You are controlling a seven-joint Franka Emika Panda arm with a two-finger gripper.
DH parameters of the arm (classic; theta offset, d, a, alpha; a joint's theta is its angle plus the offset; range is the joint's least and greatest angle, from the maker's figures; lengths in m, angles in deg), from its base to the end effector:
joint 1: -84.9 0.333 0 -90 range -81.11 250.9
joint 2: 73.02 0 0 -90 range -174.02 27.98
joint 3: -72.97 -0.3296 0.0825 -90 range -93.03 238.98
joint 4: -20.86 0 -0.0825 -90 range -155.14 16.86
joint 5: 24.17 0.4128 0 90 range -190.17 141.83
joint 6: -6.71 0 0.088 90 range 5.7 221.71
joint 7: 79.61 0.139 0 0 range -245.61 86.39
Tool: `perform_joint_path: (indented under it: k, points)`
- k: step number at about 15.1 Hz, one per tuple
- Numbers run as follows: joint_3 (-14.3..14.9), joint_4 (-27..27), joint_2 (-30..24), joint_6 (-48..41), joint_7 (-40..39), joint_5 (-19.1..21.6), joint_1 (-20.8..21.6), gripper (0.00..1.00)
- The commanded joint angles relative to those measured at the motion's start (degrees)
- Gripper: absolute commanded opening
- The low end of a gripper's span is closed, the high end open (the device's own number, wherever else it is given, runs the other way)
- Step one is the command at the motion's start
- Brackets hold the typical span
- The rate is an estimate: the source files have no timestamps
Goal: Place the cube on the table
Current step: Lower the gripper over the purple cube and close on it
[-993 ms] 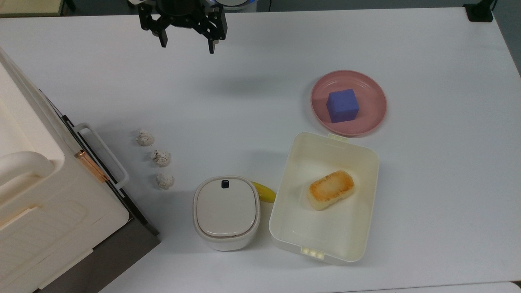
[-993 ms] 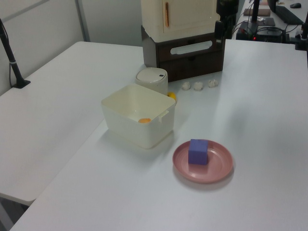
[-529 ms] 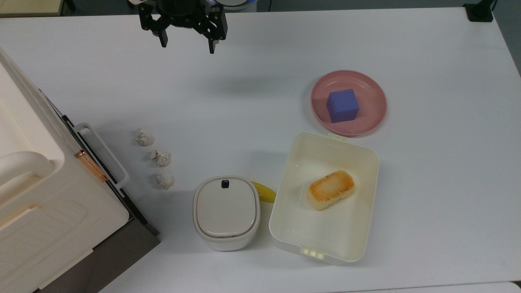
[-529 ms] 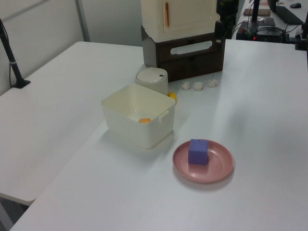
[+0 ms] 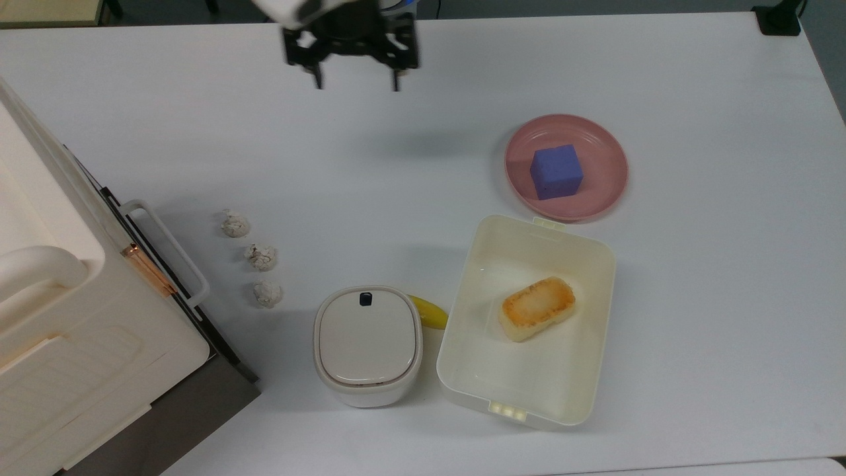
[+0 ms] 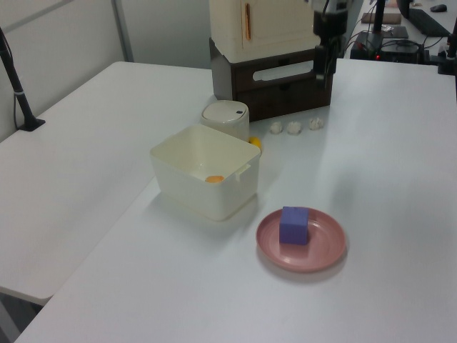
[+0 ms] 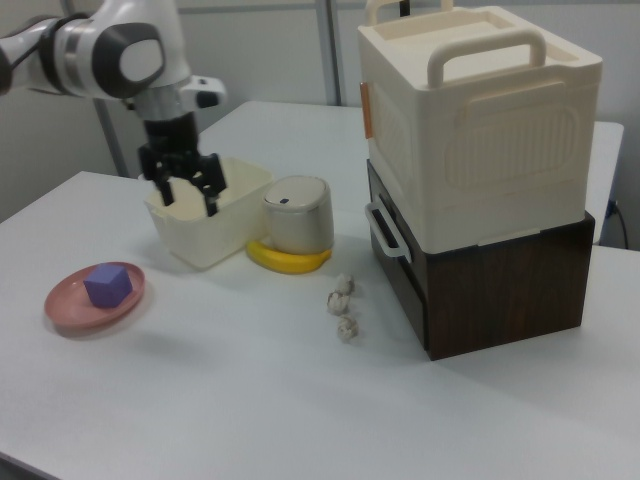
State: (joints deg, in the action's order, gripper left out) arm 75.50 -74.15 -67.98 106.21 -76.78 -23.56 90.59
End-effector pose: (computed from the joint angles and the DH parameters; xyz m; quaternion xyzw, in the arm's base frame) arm 0.6176 0.0362 0.5235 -1.0000 -0.0021 0.0049 0.0031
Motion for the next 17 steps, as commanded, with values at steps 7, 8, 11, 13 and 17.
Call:
perform_joint_path:
  k: [7,8,11,13,17]
  points:
    - [-1.1,-2.8,9.3,8.3,0.2,0.9,14.1,1.00]
    - [-1.2,-2.8,10.3,9.6,0.8,0.9,15.0,1.00]
    - [-3.7,-2.6,13.4,12.9,5.7,0.6,16.5,1.00]
    - [-5.5,-2.6,15.0,14.6,7.6,0.3,16.6,1.00]
    - [-6.7,-2.2,17.3,18.3,11.1,0.0,18.2,1.00]
